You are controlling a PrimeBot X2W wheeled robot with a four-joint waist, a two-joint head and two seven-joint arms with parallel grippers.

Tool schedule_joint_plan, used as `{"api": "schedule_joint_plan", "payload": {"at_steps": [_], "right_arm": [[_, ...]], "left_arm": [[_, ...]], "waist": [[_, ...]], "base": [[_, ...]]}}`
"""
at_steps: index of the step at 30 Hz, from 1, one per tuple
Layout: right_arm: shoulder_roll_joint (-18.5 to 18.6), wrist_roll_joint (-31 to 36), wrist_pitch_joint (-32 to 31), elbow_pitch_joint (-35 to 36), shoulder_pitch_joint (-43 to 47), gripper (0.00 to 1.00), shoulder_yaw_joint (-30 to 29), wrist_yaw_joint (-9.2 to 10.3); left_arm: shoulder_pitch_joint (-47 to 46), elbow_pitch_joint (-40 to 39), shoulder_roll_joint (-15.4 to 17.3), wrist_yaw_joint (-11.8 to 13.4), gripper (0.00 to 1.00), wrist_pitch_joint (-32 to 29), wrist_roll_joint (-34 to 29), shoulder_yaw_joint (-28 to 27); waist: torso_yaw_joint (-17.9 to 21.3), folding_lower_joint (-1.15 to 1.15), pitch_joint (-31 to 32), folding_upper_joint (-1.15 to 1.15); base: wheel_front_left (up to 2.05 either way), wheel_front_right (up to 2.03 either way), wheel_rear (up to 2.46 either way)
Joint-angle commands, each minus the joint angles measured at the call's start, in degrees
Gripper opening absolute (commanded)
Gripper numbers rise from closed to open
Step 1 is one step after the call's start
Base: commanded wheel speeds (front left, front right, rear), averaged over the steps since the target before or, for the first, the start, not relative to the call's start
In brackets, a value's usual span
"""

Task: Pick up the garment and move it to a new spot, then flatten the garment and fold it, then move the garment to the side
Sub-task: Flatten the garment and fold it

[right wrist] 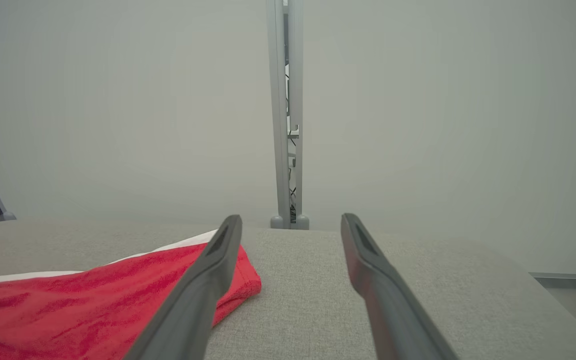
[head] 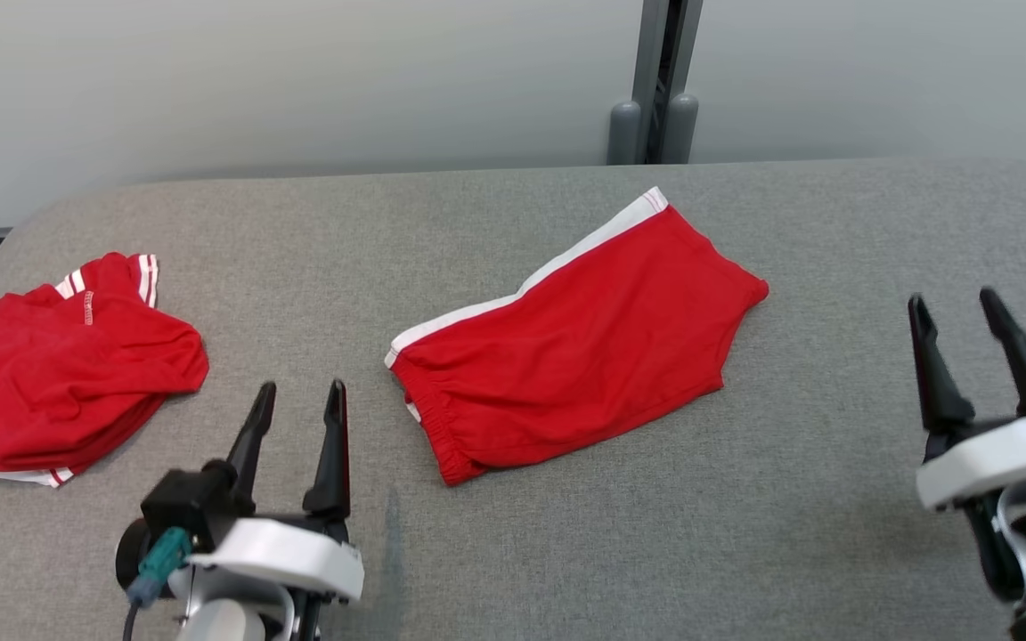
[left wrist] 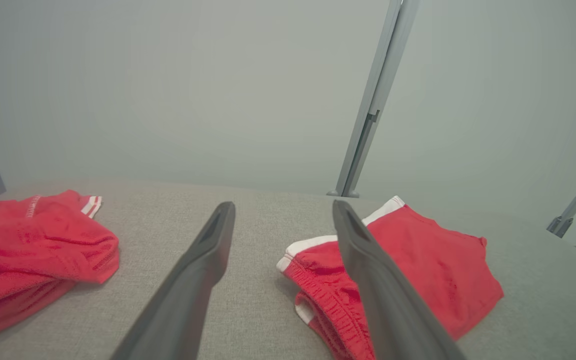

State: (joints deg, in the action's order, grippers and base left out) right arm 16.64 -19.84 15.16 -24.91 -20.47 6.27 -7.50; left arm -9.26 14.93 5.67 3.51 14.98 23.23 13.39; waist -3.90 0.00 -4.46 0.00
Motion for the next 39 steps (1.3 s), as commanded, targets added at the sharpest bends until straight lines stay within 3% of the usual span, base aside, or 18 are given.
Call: {"api": "schedule_joint_plan", "payload": {"at_steps": [1,10,23,30,31,39], "right_arm": [[-1.06,1.07,0.03,0.85,2.04,1.00,-1.25,0.03],[-6.58,3.69,0.04,2.22,9.05,1.00,-5.04,0.03],[-7.45,1.81,-0.12,-0.21,9.76,1.00,-5.87,0.03],[-7.80,-10.47,-5.91,-5.63,5.29,1.00,-3.94,0.02],[-7.44,-15.20,-8.04,-7.57,3.38,1.00,-3.89,0.02],[-5.86,-26.94,-14.64,-16.10,-3.05,1.00,-6.05,0.02]], "left_arm": [[1.36,-0.45,-0.28,-0.56,1.00,0.20,-1.54,-1.05],[7.72,-2.10,-2.40,-1.75,1.00,0.20,-6.90,-5.53],[8.29,-2.88,-2.67,-0.93,1.00,0.21,-6.07,-3.62],[7.00,-1.96,-2.63,-1.10,1.00,0.21,-6.34,-0.93],[6.57,-1.80,-2.67,-0.90,1.00,0.22,-6.24,-0.12],[5.67,-1.18,-2.64,-0.56,1.00,0.21,-6.22,1.17]], "waist": [[0.30,0.00,0.54,0.00],[-0.01,0.00,1.53,0.00],[-1.75,0.00,1.61,0.00],[-5.73,0.00,-0.45,0.00],[-7.36,0.00,-1.20,0.00],[-12.94,0.00,-3.50,0.00]], "base": [[0.00,0.00,0.00],[0.00,0.00,0.00],[0.00,0.00,0.00],[0.00,0.00,0.00],[0.00,0.00,0.00],[0.00,0.00,0.00]]}}
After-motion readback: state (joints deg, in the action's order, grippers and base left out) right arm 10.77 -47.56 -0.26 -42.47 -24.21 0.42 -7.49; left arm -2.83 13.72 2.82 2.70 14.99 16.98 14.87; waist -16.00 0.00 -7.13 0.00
